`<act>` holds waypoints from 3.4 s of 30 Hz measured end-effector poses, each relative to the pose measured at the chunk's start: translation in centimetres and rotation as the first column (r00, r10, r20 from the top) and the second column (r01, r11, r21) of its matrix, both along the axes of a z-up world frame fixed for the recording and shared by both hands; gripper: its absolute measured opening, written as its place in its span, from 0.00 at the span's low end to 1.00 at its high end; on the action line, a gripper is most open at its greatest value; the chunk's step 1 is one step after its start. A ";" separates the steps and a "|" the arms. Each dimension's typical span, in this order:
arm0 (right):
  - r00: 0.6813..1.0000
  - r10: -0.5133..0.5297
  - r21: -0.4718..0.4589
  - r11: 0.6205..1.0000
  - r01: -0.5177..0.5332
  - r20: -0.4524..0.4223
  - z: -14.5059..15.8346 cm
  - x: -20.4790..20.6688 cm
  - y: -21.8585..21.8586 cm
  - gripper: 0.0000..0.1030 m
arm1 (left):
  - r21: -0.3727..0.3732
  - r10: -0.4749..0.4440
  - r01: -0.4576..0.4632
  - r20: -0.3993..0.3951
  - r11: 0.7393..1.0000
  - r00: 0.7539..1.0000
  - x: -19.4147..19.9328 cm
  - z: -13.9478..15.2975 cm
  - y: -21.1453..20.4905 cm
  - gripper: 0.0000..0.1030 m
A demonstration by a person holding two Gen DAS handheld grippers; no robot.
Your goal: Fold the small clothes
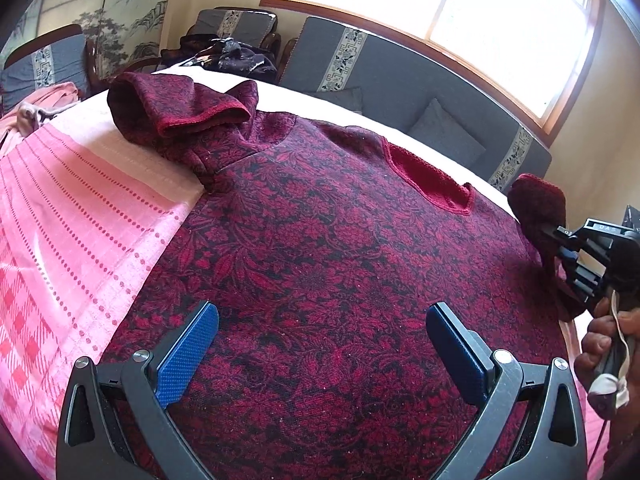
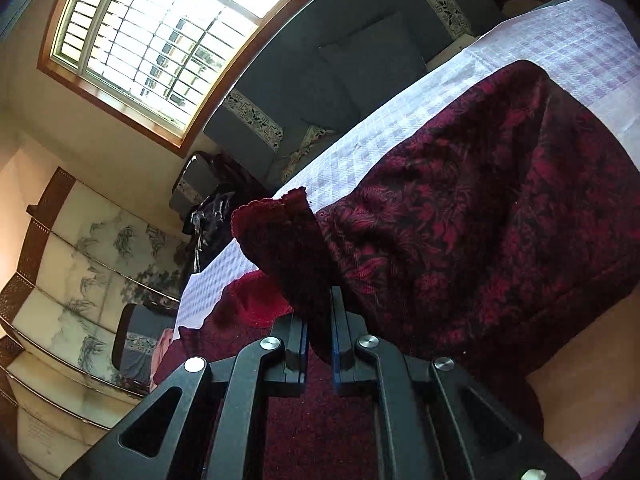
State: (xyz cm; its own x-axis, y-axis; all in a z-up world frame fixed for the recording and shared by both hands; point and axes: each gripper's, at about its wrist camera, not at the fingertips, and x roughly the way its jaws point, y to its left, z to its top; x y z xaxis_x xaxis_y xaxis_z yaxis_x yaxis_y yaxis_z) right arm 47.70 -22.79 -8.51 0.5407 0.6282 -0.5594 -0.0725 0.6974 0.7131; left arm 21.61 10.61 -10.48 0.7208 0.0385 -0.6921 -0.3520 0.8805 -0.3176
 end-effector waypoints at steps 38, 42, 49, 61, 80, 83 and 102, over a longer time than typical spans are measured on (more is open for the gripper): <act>0.976 0.198 0.074 0.979 -0.192 -0.090 -3.8 -0.2 12.0 0.12 | -0.007 0.025 -0.024 0.013 1.000 1.000 -0.1 0.1 0.2 1.00; 0.973 0.211 0.070 0.976 -0.206 -0.088 -4.0 -0.3 12.5 0.13 | -0.011 0.028 -0.027 0.013 1.000 1.000 -0.1 0.1 0.2 1.00; 0.968 0.235 0.066 0.971 -0.230 -0.086 -4.1 -0.3 13.1 0.16 | -0.012 0.028 -0.028 0.011 1.000 1.000 -0.1 0.1 0.2 1.00; 0.917 0.395 0.173 0.908 -0.381 -0.057 -3.6 -1.0 15.7 0.61 | -0.013 0.033 -0.033 0.009 0.999 0.999 0.0 -0.1 0.3 1.00; 0.944 0.305 -0.214 0.937 -0.275 0.123 -0.5 -12.0 6.9 0.55 | 0.232 -0.116 0.098 0.065 0.968 0.991 -1.2 5.3 0.6 0.99; 0.949 0.305 -0.179 0.941 -0.288 0.077 -2.7 -12.3 6.2 0.54 | 0.458 -0.169 0.124 0.058 0.880 0.984 -0.4 7.8 1.7 0.98; 0.969 0.237 -0.038 0.971 -0.235 0.070 -3.8 -11.7 3.4 0.52 | 0.508 -0.460 0.518 -0.246 0.688 0.853 4.3 5.2 16.7 0.53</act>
State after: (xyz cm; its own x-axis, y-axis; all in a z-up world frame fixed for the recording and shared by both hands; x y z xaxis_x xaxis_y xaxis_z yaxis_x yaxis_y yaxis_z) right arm 36.03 -19.42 -12.29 0.4192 0.7273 -0.5433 -0.2891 0.6743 0.6795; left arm 25.91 27.30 -5.23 0.6796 0.0832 -0.7289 0.1763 0.9459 0.2723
